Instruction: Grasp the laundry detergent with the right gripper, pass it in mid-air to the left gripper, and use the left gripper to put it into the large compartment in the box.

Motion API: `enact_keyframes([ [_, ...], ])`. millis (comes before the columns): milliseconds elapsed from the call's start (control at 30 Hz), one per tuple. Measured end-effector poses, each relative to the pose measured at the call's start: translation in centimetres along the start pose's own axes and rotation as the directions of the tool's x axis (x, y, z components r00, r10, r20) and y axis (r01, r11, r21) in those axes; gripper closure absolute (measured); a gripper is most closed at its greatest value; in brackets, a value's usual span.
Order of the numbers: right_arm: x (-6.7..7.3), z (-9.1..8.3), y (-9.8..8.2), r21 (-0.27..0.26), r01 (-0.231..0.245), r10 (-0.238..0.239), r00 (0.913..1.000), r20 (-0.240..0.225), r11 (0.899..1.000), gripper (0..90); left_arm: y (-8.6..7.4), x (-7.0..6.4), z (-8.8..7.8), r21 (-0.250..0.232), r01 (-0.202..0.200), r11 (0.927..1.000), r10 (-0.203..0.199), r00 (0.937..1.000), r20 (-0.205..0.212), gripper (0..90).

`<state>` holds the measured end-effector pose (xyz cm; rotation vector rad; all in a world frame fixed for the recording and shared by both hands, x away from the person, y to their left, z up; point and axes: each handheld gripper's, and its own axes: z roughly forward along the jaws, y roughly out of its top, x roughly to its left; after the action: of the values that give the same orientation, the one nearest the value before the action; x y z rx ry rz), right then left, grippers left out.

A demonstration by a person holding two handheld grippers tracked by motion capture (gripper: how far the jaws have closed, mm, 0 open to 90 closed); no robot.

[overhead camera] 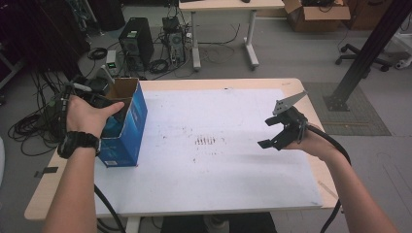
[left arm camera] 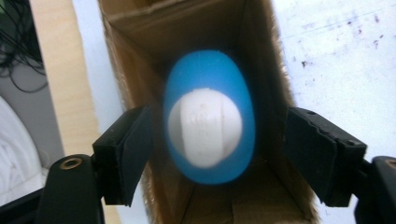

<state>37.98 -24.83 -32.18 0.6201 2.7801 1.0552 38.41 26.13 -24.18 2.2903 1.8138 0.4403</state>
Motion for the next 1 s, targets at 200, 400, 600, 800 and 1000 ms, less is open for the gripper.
enact_keyframes([
  [200,-0.1,-0.1,0.1,-0.001,0.001,-0.001,1.0,-0.001,1.0,6.5,0.7,-1.3,-2.3,-0.039,-0.075,0.9964,0.074,0.997,-0.019,20.1],
  [400,-0.3,-0.1,0.3,0.0,0.005,-0.005,1.0,-0.002,1.0,6.6,1.4,-3.7,-3.5,-0.071,-0.184,0.9804,0.184,0.9829,-0.008,14.9],
  [600,-0.3,0.0,0.5,0.012,0.012,-0.012,0.9999,-0.006,1.0,6.6,1.9,-6.6,-3.2,-0.102,-0.293,0.9506,0.298,0.954,0.034,13.3],
  [800,-0.3,-0.2,0.6,0.021,0.022,-0.022,0.9996,-0.016,1.0,6.8,2.1,-9.1,-2.5,-0.139,-0.366,0.9199,0.383,0.9161,0.119,11.1],
  [1000,-0.4,-0.6,0.6,0.029,0.035,-0.035,0.9992,-0.018,0.999,6.8,1.6,-12.2,-1.6,-0.178,-0.443,0.879,0.471,0.8629,0.182,9.4],
])
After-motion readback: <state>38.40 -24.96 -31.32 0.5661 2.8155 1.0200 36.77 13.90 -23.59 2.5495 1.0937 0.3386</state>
